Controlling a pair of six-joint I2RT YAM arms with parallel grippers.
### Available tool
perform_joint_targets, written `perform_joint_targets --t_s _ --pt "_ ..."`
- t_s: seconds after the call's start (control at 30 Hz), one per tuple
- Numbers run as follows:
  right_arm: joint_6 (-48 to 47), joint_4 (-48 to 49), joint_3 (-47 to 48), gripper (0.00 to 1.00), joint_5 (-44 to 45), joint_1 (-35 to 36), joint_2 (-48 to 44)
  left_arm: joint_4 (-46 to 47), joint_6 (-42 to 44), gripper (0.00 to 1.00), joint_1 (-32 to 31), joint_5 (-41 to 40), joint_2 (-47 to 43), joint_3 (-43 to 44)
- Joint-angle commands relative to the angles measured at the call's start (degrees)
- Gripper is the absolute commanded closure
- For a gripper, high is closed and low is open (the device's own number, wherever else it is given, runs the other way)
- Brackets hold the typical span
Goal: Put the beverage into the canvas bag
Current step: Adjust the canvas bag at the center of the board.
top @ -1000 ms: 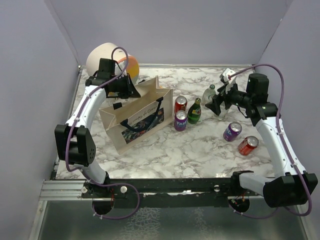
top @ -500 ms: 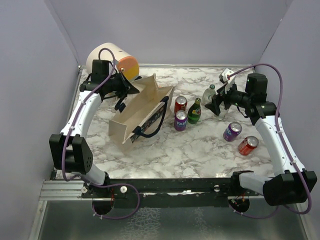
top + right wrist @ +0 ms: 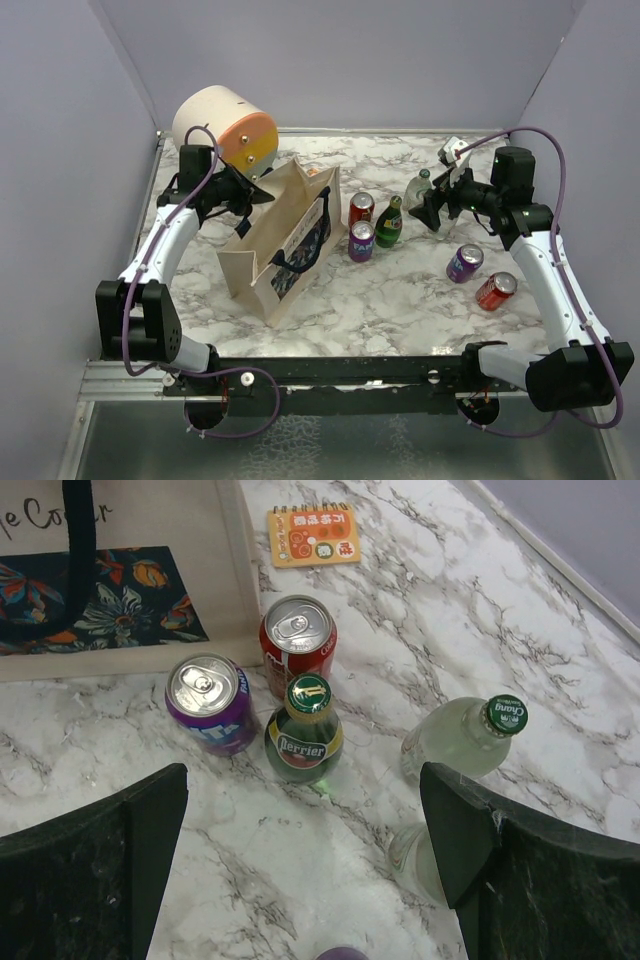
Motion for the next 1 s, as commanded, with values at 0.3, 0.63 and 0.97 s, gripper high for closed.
perform_joint_targets --t_s 0.3,0.63,0.97 --pt "1.3 2.6 1.2 0.01 -1.0 0.3 1.4 8.3 -8.3 0.96 2.0 1.3 -2.4 -3.7" --pt "0.5 0.6 3.8 0.01 -2.0 0.9 7.1 11.7 -10.9 0.84 0.1 1.0 -1.2 -2.4" --pt "0.6 -1.6 6.7 0.01 -1.1 3.0 7.7 10.5 2.5 0.37 0.0 -0.7 -4.6 1.2"
